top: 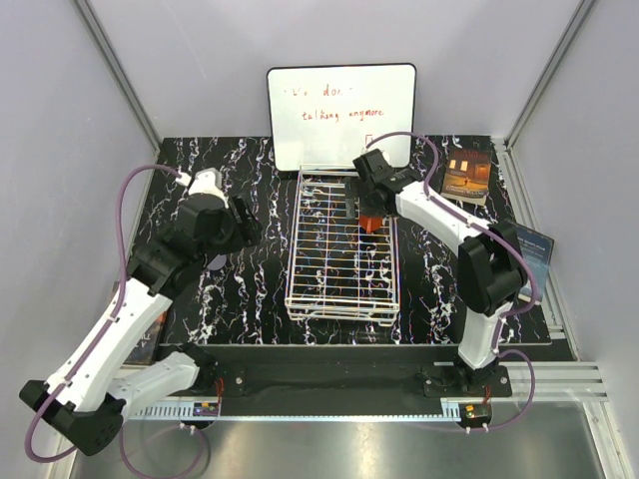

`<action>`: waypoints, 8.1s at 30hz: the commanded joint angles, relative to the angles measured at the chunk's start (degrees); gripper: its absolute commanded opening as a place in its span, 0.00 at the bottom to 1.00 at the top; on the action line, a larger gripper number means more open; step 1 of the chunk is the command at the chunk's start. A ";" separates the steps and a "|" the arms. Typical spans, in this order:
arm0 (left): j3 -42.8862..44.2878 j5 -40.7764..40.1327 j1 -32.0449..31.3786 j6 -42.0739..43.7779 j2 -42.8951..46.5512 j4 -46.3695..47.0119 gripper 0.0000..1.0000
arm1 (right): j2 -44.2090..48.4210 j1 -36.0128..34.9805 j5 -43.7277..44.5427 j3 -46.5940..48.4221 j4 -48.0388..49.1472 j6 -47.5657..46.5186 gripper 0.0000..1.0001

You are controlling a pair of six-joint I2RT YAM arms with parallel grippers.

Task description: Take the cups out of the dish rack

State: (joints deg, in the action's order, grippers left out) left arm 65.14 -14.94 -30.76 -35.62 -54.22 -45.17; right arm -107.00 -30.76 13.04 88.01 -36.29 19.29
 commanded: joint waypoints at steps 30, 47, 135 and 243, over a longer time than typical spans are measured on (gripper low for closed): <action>31.62 -5.28 -17.93 17.15 -56.87 21.16 0.79 | 43.17 -0.35 5.61 -7.23 -7.48 9.19 1.00; 42.60 -0.62 -18.28 16.72 -71.72 28.30 0.80 | 54.00 -0.35 -1.08 -14.71 -7.12 9.01 1.00; -20.76 44.65 -11.86 -25.47 -20.93 94.92 0.00 | 45.74 -0.35 -45.64 -28.42 37.70 34.24 0.45; -10.30 72.60 -2.46 -9.56 -22.60 69.61 0.00 | 41.78 1.32 -63.32 -25.08 31.55 27.21 0.00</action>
State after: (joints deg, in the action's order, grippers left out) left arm 51.16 57.12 -32.84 -44.97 -76.31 26.74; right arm -66.19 -28.80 -46.15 60.49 -9.85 48.90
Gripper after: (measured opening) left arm 0.635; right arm 0.037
